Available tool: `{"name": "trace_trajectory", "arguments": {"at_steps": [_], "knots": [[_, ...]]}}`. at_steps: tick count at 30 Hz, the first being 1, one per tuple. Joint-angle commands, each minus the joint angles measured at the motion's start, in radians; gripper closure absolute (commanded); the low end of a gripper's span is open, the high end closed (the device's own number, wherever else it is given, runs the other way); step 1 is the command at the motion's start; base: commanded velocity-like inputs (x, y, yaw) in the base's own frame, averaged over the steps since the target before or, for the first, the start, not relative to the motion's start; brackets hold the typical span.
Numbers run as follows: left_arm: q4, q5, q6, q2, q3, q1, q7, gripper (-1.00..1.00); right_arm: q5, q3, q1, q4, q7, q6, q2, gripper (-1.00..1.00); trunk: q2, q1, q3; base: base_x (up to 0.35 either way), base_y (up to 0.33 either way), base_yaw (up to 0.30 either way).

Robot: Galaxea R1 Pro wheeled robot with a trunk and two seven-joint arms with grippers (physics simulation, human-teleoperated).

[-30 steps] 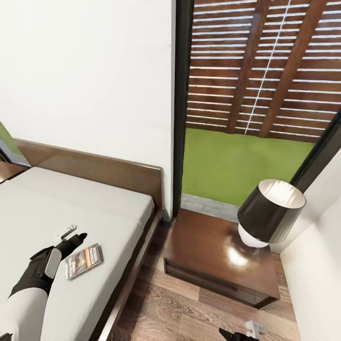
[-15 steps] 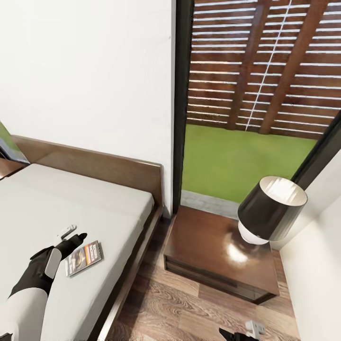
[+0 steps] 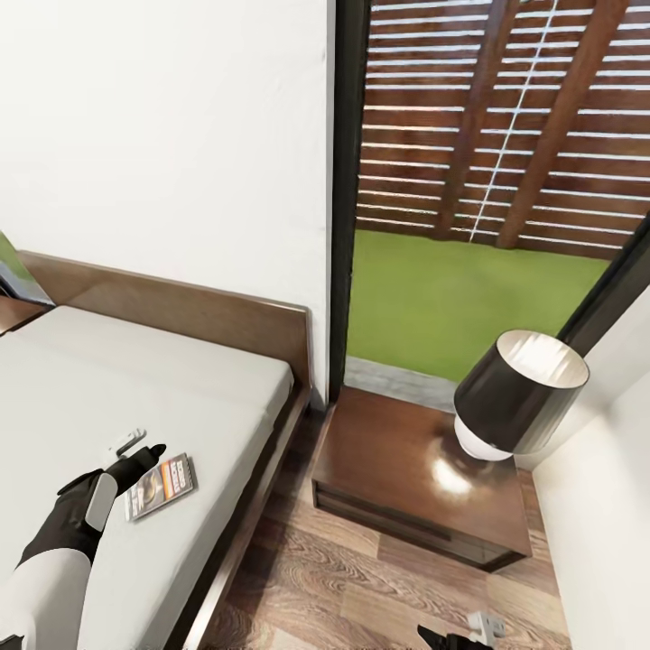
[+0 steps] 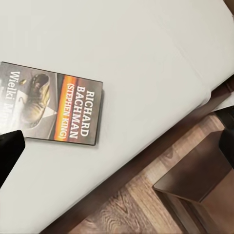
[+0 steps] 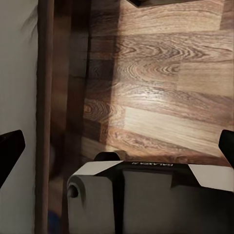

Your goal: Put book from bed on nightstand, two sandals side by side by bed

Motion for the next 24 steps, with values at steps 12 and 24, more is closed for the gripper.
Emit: {"name": "trace_trajectory", "arguments": {"at_steps": [12, 24], "knots": [[-0.001, 0.003, 0.008, 0.000, 0.004, -0.001, -0.004, -1.00, -0.003, 0.001, -0.001, 0.001, 0.003, -0.002, 0.000, -1.00, -0.002, 0.000, -0.020, 0.000, 0.000, 0.000], [-0.003, 0.002, 0.010, 0.001, 0.004, -0.001, -0.003, -1.00, -0.003, 0.001, -0.001, 0.000, 0.003, -0.003, 0.000, -1.00, -0.002, 0.000, -0.039, 0.000, 0.000, 0.000]]}}
